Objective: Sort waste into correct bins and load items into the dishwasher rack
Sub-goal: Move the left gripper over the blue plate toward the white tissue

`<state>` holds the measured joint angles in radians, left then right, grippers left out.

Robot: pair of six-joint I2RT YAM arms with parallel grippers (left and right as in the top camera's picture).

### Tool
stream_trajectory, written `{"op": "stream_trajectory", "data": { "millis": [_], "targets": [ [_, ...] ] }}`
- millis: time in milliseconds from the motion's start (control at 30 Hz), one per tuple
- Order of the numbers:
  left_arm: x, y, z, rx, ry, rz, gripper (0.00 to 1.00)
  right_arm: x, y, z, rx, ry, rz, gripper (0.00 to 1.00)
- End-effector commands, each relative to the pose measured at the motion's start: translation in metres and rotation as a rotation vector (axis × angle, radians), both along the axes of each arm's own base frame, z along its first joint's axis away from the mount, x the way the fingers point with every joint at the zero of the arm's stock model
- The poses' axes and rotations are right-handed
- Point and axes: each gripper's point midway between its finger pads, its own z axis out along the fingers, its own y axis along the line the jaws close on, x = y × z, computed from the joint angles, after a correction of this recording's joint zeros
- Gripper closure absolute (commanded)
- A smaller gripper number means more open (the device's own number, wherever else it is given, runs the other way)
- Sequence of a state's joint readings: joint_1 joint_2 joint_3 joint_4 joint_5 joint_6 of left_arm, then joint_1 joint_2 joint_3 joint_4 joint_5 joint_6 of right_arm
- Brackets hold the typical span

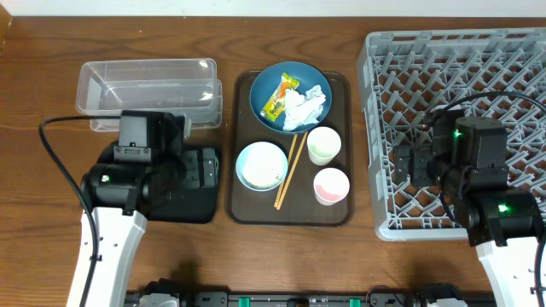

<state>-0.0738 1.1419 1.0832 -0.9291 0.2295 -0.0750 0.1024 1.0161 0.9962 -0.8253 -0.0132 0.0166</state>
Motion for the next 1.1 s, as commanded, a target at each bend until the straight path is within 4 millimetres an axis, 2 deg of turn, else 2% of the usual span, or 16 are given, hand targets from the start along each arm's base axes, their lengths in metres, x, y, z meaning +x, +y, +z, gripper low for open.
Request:
{"op": "stream_trajectory", "data": {
  "millis": [0, 100, 167, 300, 400, 533, 633, 700, 867, 933, 1067],
  "targets": [
    [0.021, 0.001, 0.024, 0.009, -0.075, 0.009, 0.02, 0.002, 0.005, 0.013, 0.022, -0.033, 0.008, 0.01],
    [0.044, 0.003, 0.039, 0.052, -0.121, 0.016, 0.02, 0.002, 0.005, 0.013, 0.022, -0.033, 0.008, 0.01],
    [0.062, -0.003, 0.047, 0.08, -0.157, -0.022, 0.02, 0.002, 0.005, 0.013, 0.022, -0.032, 0.008, 0.01],
    [0.098, -0.026, 0.06, 0.097, -0.225, -0.106, 0.02, 0.002, 0.005, 0.013, 0.022, -0.033, 0.008, 0.01],
    [0.132, -0.043, 0.067, 0.127, -0.291, -0.124, 0.02, 0.002, 0.005, 0.013, 0.022, -0.033, 0.008, 0.01],
    [0.172, -0.068, 0.069, 0.169, -0.408, -0.179, 0.02, 0.002, 0.005, 0.013, 0.022, -0.033, 0.008, 0.01],
    [0.187, -0.084, 0.059, 0.146, -0.425, -0.181, 0.02, 0.002, 0.005, 0.013, 0.022, -0.033, 0.008, 0.01],
    [0.19, -0.09, 0.051, 0.106, -0.405, -0.157, 0.02, 0.002, 0.005, 0.013, 0.022, -0.033, 0.008, 0.01],
    [0.198, -0.125, 0.032, -0.072, -0.365, -0.205, 0.02, 0.002, 0.005, 0.013, 0.022, -0.033, 0.008, 0.01],
    [0.203, -0.139, 0.017, -0.113, -0.346, -0.238, 0.02, 0.002, 0.005, 0.013, 0.022, -0.033, 0.008, 0.01],
    [0.209, -0.155, -0.014, -0.17, -0.274, -0.194, 0.02, 0.002, 0.005, 0.013, 0.022, -0.033, 0.008, 0.01]
  ]
}}
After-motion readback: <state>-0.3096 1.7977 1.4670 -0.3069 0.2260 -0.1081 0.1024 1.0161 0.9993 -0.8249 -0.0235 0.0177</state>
